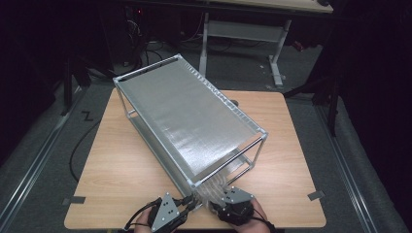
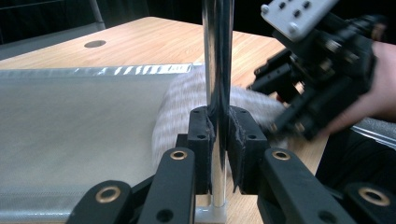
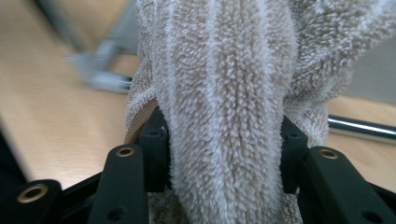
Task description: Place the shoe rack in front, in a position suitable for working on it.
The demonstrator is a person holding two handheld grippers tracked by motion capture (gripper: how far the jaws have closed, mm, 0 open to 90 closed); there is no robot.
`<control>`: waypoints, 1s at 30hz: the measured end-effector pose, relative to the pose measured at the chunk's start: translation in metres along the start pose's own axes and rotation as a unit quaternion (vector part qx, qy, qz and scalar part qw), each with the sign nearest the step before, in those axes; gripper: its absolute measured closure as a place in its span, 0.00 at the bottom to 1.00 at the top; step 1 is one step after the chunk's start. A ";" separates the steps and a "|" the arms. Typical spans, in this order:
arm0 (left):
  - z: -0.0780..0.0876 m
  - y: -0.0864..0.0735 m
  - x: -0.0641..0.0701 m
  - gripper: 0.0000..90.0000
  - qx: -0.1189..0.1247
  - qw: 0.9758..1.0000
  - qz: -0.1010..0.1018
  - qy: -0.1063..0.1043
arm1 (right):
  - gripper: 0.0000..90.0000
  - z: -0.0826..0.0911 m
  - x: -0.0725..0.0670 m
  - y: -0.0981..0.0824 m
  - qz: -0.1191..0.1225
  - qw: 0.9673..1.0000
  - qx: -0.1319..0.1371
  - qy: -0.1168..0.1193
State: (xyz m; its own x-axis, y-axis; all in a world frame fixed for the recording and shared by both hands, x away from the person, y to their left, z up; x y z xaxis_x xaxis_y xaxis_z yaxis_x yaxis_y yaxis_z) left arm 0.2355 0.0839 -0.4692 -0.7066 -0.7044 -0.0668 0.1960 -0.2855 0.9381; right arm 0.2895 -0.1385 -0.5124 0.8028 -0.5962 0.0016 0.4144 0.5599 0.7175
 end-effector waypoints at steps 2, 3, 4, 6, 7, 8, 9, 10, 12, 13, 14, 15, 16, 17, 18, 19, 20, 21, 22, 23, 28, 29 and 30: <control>0.000 0.000 0.000 0.89 0.000 1.000 0.000 -0.001 | 0.57 0.003 0.013 -0.003 -0.011 1.000 0.001 -0.013; 0.000 0.000 0.000 0.89 0.000 1.000 -0.001 0.000 | 0.57 0.004 0.017 -0.004 -0.018 1.000 0.003 -0.019; 0.000 0.000 0.000 0.89 0.000 1.000 -0.001 0.000 | 0.57 0.006 0.024 -0.005 -0.024 0.999 0.003 -0.029; 0.000 0.000 0.000 0.88 0.001 1.000 -0.003 -0.001 | 0.57 0.008 0.034 -0.008 -0.037 0.998 0.004 -0.041; 0.000 0.000 0.000 0.88 0.001 1.000 -0.003 -0.001 | 0.57 0.009 0.038 -0.009 -0.042 0.998 0.004 -0.047; 0.000 0.000 0.000 0.88 0.001 1.000 -0.004 -0.002 | 0.57 0.011 0.045 -0.011 -0.050 0.997 0.005 -0.055; 0.000 0.000 0.000 0.88 0.001 1.000 -0.005 -0.002 | 0.57 0.012 0.049 -0.012 -0.054 0.997 0.006 -0.060; 0.000 0.000 0.001 0.88 0.001 1.000 -0.005 -0.001 | 0.57 0.014 0.054 -0.013 -0.057 0.996 0.004 -0.067; 0.001 0.000 0.001 0.88 0.000 1.000 -0.007 -0.002 | 0.57 0.017 0.063 -0.016 -0.070 0.994 0.005 -0.081; 0.001 0.000 0.001 0.88 0.000 1.000 -0.007 -0.002 | 0.57 0.019 0.069 -0.018 -0.075 0.993 0.005 -0.091; 0.001 0.000 0.001 0.88 0.000 1.000 -0.008 -0.003 | 0.57 0.020 0.074 -0.020 -0.079 0.992 0.005 -0.099; 0.001 0.000 0.001 0.88 0.000 1.000 -0.008 -0.003 | 0.57 0.022 0.077 -0.021 -0.083 0.991 0.005 -0.105; 0.001 0.000 0.001 0.88 0.000 1.000 -0.008 -0.003 | 0.57 0.023 0.081 -0.022 -0.089 0.990 0.005 -0.111; 0.001 0.000 0.001 0.88 0.000 1.000 -0.008 -0.003 | 0.57 0.024 0.084 -0.023 -0.095 0.989 0.006 -0.115; 0.001 0.000 0.001 0.88 0.000 1.000 -0.008 -0.003 | 0.57 0.026 0.088 -0.024 -0.096 0.989 0.006 -0.116; 0.001 0.000 0.001 0.88 0.001 1.000 -0.007 -0.003 | 0.57 0.026 0.089 -0.025 -0.102 0.988 0.008 -0.116; 0.001 0.000 0.001 0.88 0.001 1.000 -0.007 -0.003 | 0.58 0.027 0.091 -0.026 -0.101 0.988 0.009 -0.116; 0.001 0.000 0.001 0.88 0.001 1.000 -0.008 -0.003 | 0.58 0.027 0.091 -0.026 -0.101 0.988 0.010 -0.114; 0.001 0.000 0.001 0.88 0.001 1.000 -0.008 -0.003 | 0.59 0.027 0.091 -0.026 -0.101 0.988 0.010 -0.114; 0.001 0.000 0.001 0.88 0.001 1.000 -0.008 -0.003 | 0.59 0.027 0.091 -0.026 -0.102 0.988 0.010 -0.113; 0.001 0.000 0.001 0.88 0.001 1.000 -0.007 -0.003 | 0.63 0.027 0.089 -0.027 -0.100 0.989 0.013 -0.106; 0.001 0.000 0.001 0.88 0.001 1.000 -0.007 -0.003 | 0.65 0.027 0.088 -0.027 -0.105 0.989 0.013 -0.103; 0.001 0.000 0.001 0.88 0.001 1.000 -0.006 -0.003 | 0.67 0.028 0.088 -0.027 -0.103 0.990 0.013 -0.097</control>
State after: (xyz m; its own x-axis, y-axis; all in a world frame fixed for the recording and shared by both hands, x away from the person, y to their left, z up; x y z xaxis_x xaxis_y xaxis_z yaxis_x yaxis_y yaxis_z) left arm 0.2345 0.0837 -0.4691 -0.7136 -0.6963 -0.0767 0.1856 -0.2935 0.9378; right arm 0.3367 -0.2218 -0.5119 0.6042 -0.7967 -0.0135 0.5474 0.4026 0.7337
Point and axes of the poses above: each handheld gripper's, and its own axes: z roughly backward along the jaws, y roughly out of its top, x roughly to its right, the point moved 2 cm from there along -z, roughly forward along the jaws, and after that the axes turned 5 degrees about y, right-handed, at the moved point
